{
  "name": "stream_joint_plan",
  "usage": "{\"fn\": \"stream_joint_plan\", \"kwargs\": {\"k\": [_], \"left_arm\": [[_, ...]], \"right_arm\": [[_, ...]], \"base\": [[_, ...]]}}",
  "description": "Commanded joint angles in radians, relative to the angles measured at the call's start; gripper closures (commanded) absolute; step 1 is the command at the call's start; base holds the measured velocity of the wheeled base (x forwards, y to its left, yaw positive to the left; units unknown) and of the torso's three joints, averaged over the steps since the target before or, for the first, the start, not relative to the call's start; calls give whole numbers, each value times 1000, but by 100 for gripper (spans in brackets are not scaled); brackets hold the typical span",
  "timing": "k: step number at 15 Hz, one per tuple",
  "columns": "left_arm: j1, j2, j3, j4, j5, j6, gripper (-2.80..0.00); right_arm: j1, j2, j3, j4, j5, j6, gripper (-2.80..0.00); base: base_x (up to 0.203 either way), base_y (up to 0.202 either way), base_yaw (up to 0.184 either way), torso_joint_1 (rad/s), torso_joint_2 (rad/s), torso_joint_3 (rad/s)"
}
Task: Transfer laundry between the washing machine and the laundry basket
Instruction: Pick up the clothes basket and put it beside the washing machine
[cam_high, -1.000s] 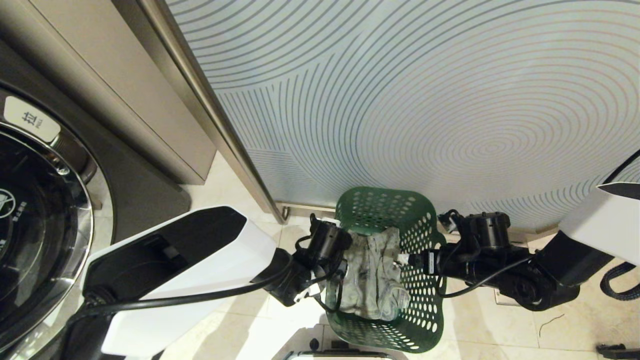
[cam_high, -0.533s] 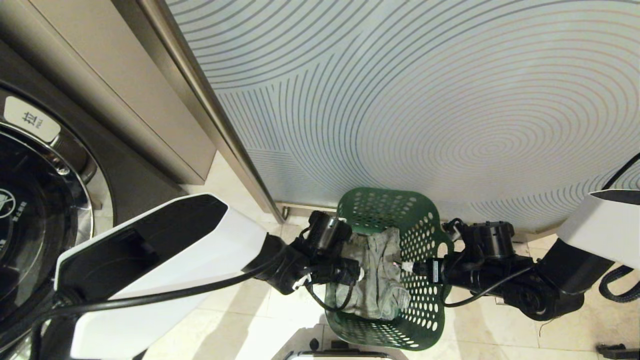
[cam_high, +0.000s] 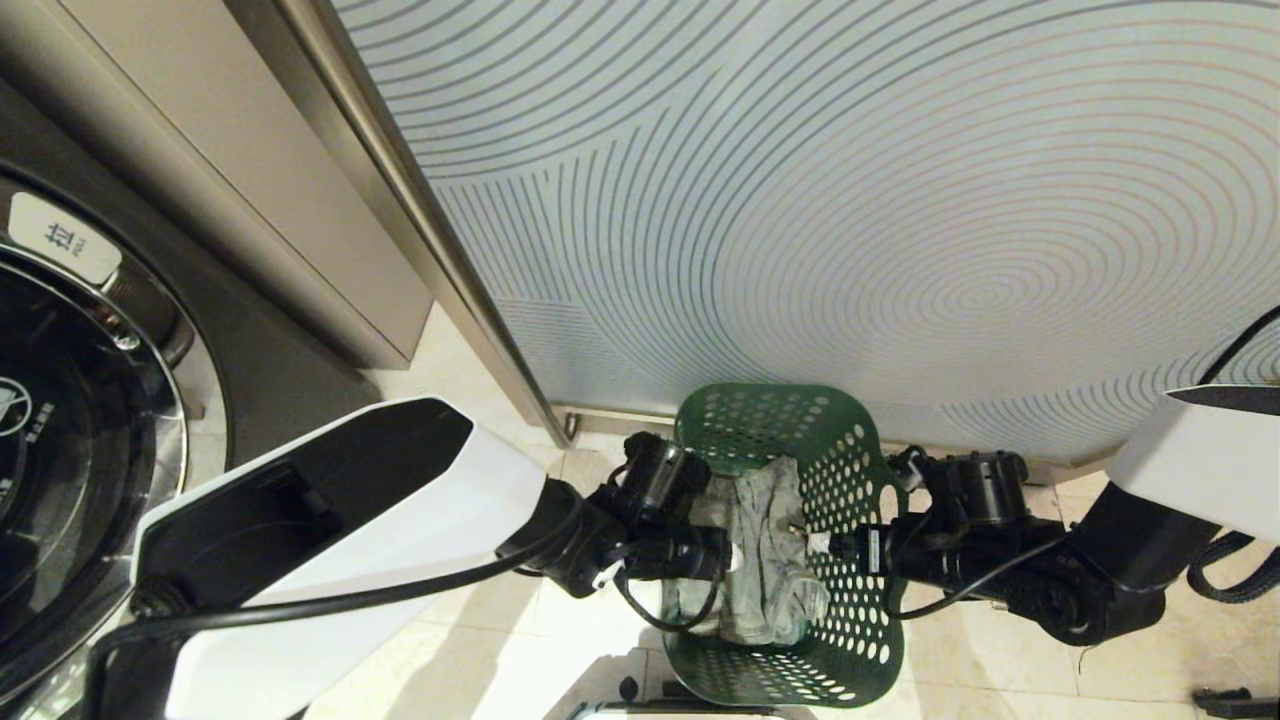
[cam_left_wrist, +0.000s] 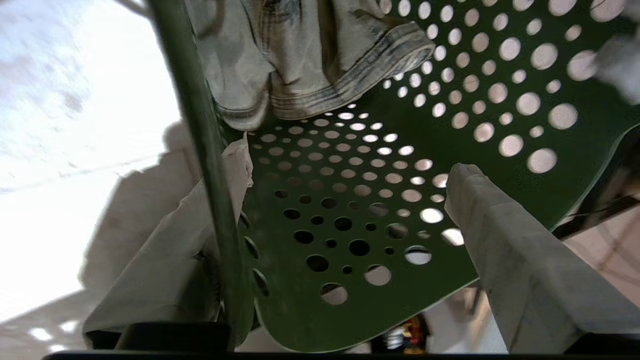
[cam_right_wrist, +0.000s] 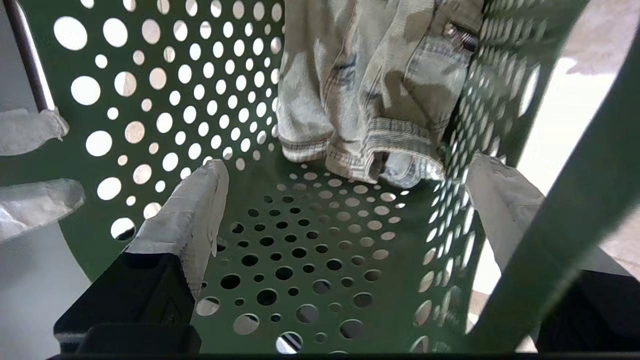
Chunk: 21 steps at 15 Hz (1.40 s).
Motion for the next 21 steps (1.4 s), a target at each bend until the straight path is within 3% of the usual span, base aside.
{"fn": "stream_joint_plan", "kwargs": {"k": [1,10,15,18,21], "left_arm": [[-2,10,0,1,-15,-18,-280],[-7,5,-19,42,-37,-23,-280],[-9,6,-29,42,-37,-60,-280],[-10,0,-29,42,-37,-60,-280],[-13,0,-28,44,-37,-60,-280]], "right_arm": [[-1,10,-1,-5,1,2,-280],[0,-14,47,-8,-30,-1,-280],[0,-11,49,-10,-27,5,-280],[0,-11,38,-14,-26,55,-280],[0,-7,35,-75,-32,50,-280]], "base": [[0,0,0,0,0,0],[0,0,0,0,0,0],[0,0,0,0,0,0],[0,0,0,0,0,0],[0,0,0,0,0,0]]}}
